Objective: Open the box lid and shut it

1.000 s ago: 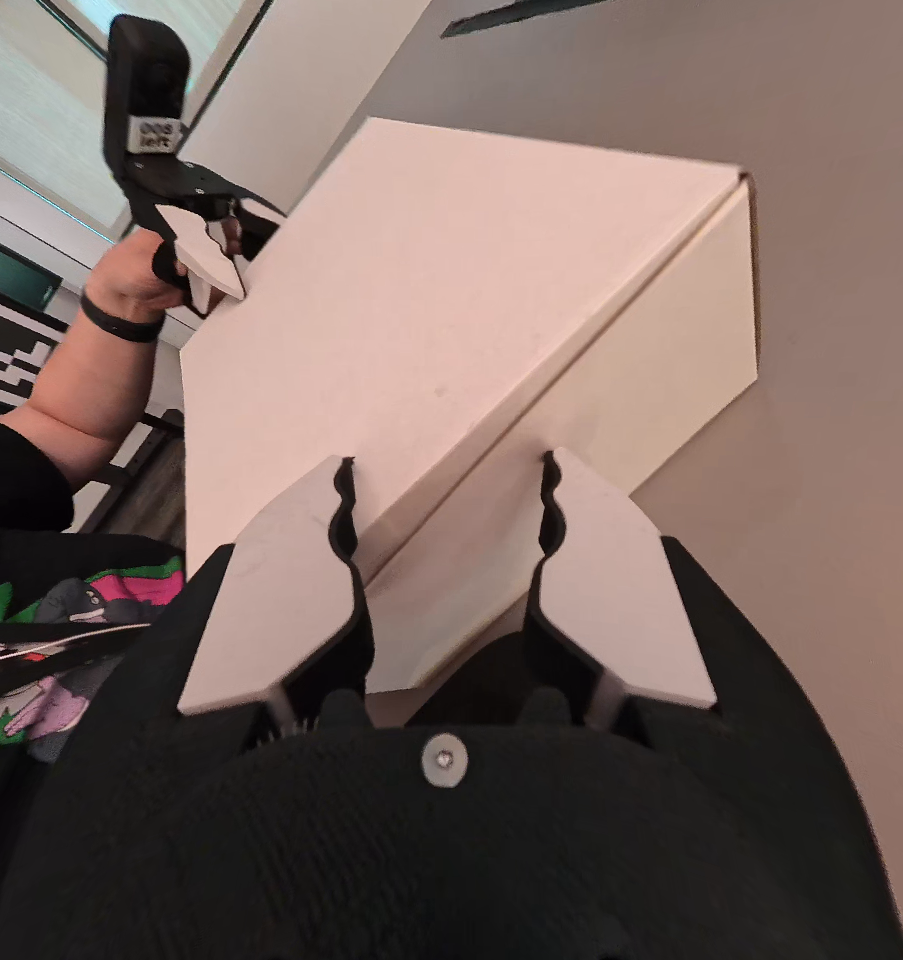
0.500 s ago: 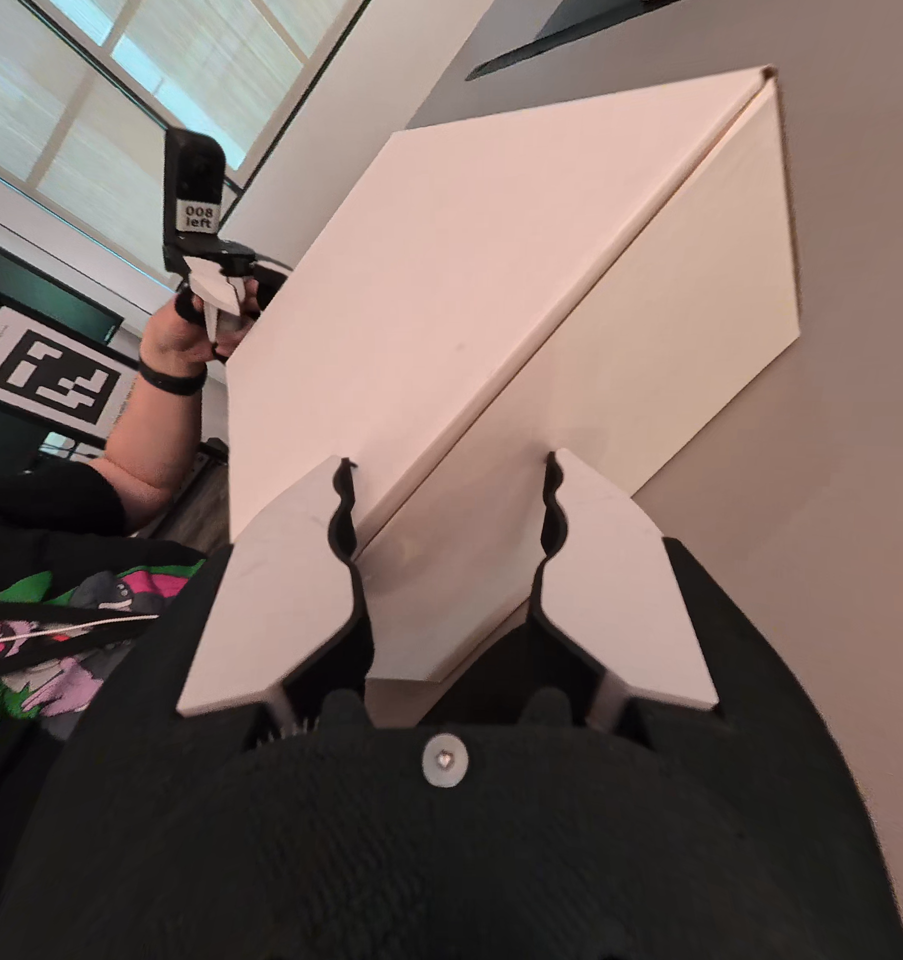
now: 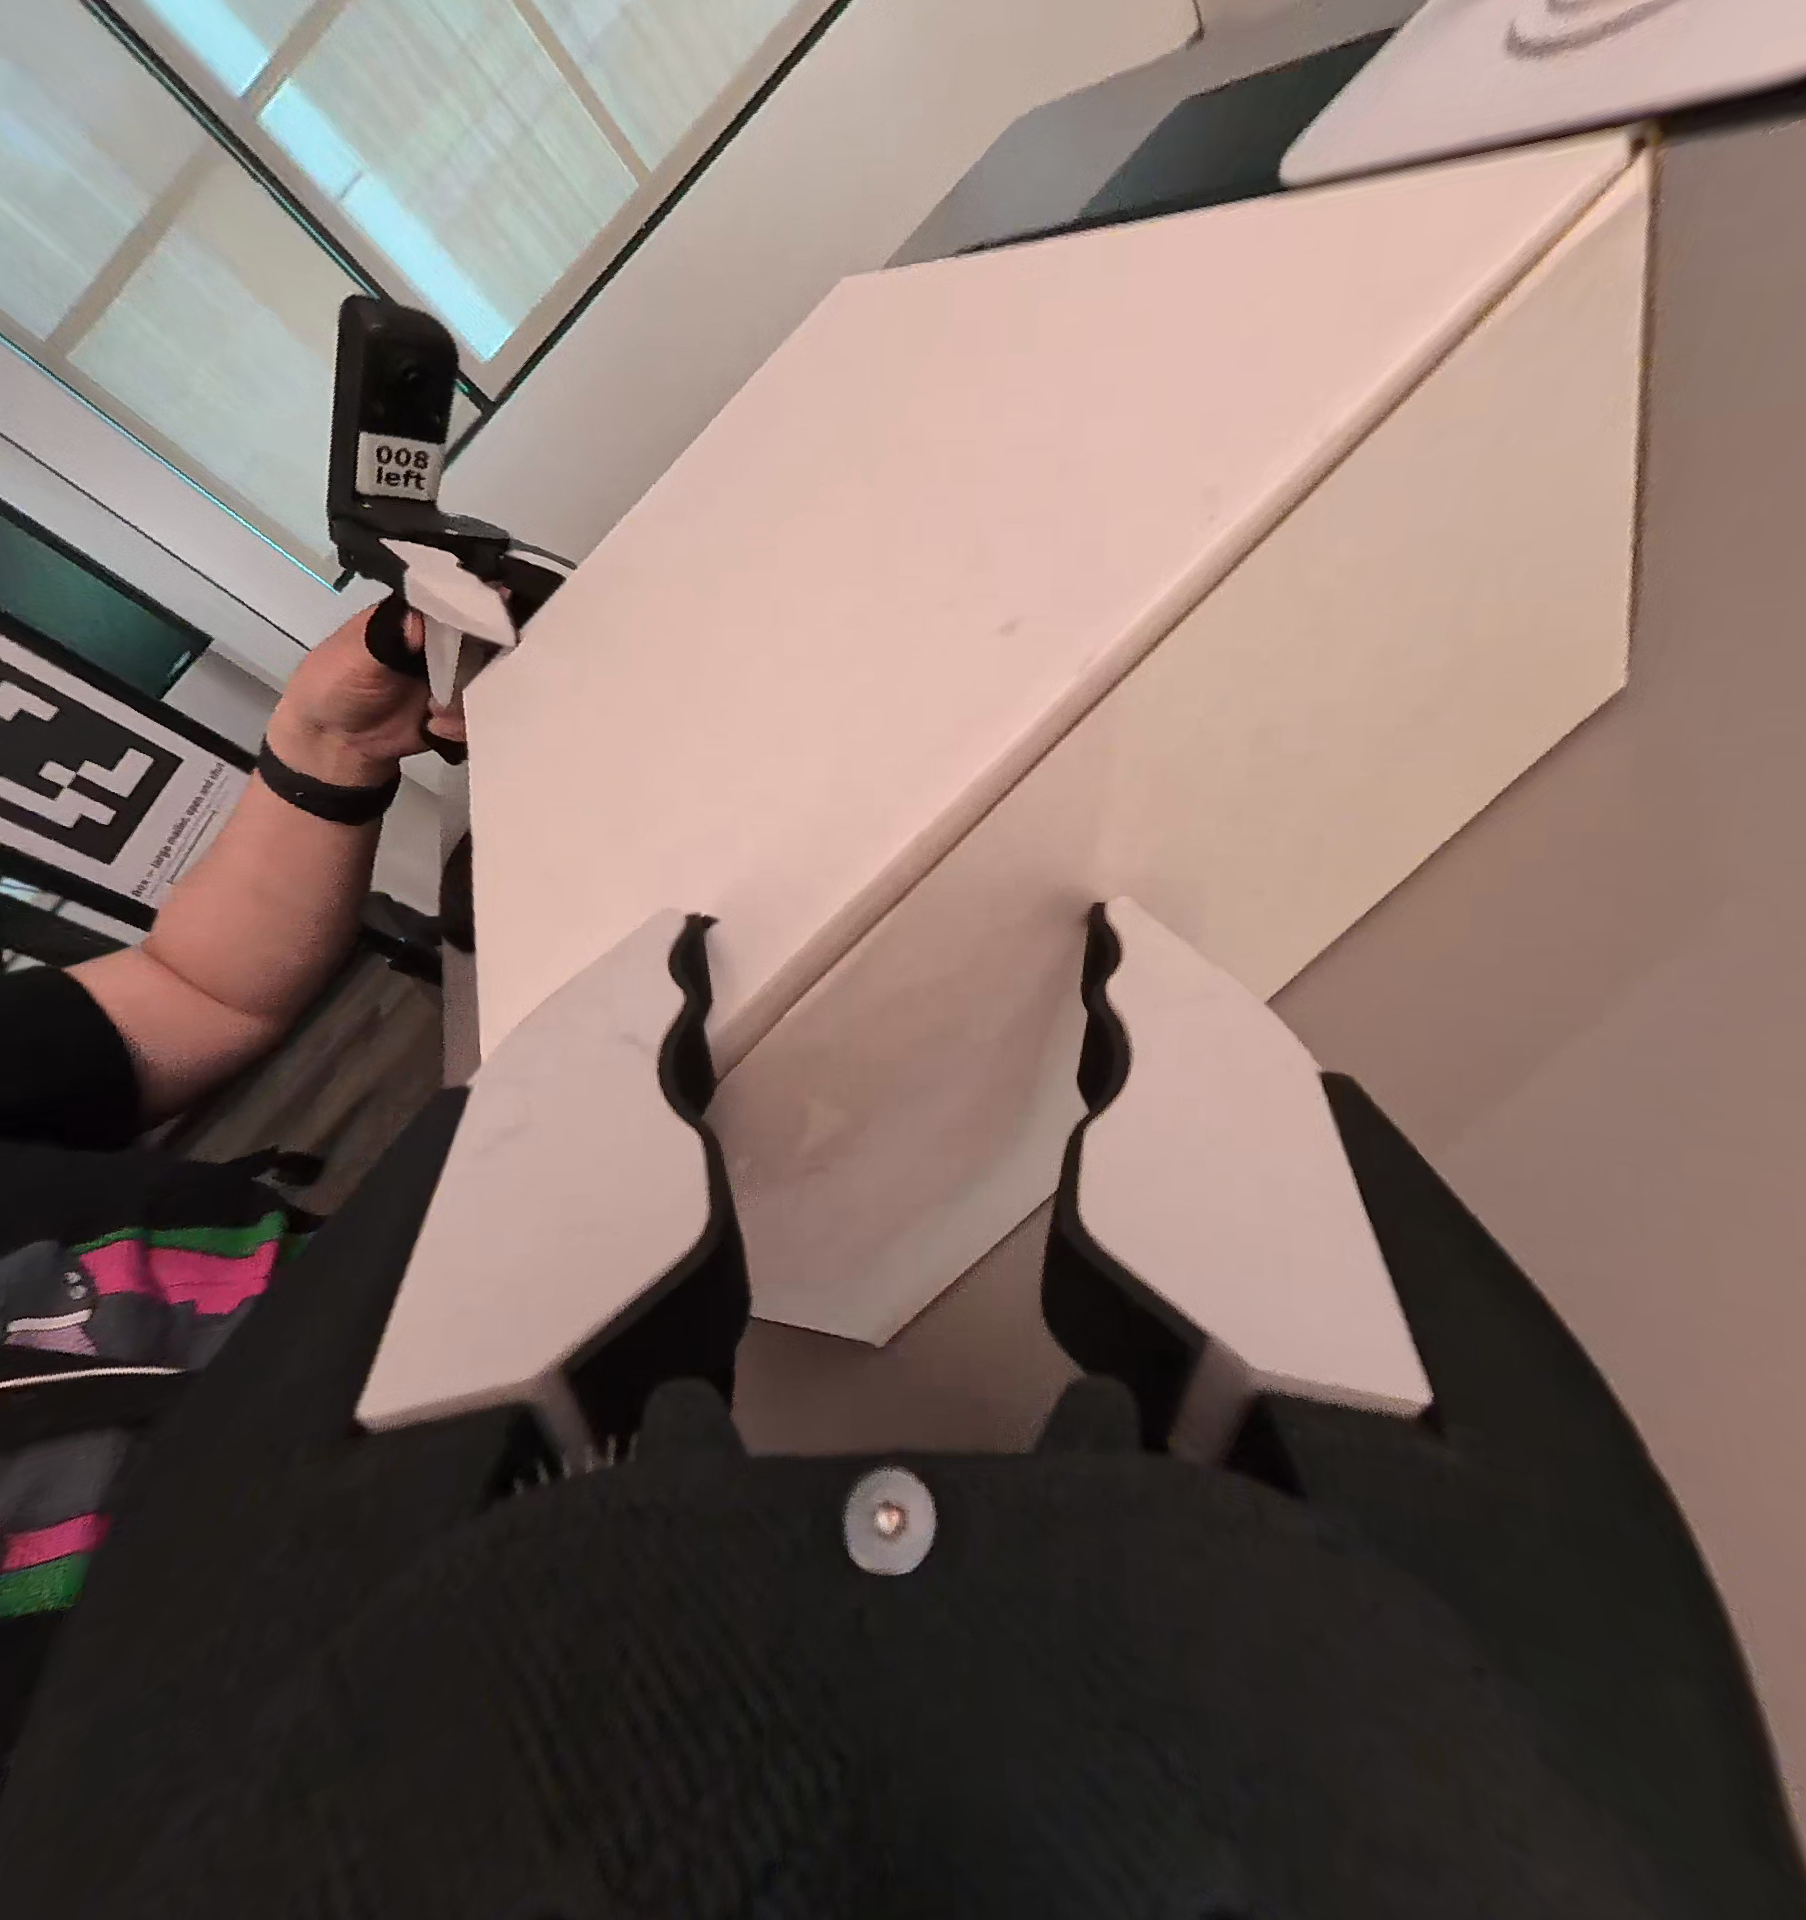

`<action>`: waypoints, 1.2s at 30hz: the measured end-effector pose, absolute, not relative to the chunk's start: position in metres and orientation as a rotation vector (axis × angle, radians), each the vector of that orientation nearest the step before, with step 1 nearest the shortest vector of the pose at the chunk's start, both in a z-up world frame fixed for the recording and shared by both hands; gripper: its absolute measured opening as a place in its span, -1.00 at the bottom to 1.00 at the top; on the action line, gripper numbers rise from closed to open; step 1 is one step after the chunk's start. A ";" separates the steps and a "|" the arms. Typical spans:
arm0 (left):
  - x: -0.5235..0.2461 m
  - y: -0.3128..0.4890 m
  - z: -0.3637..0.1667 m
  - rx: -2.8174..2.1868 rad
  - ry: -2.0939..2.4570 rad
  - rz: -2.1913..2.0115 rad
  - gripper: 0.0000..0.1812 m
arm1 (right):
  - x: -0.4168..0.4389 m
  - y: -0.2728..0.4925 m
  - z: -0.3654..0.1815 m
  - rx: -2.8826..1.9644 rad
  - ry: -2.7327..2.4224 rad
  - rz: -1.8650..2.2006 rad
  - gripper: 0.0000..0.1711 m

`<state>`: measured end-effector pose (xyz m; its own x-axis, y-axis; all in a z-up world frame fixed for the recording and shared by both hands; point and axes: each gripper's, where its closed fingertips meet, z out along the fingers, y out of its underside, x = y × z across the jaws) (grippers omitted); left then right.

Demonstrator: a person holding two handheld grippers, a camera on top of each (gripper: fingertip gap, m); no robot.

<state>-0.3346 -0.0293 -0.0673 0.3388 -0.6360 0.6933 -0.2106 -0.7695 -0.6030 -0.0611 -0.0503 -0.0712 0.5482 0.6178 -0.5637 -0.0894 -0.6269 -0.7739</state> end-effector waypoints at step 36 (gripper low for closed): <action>-0.319 -0.069 -0.041 -2.570 0.666 -1.949 -1.00 | -0.104 -0.120 -0.050 -2.438 -0.499 1.543 -0.98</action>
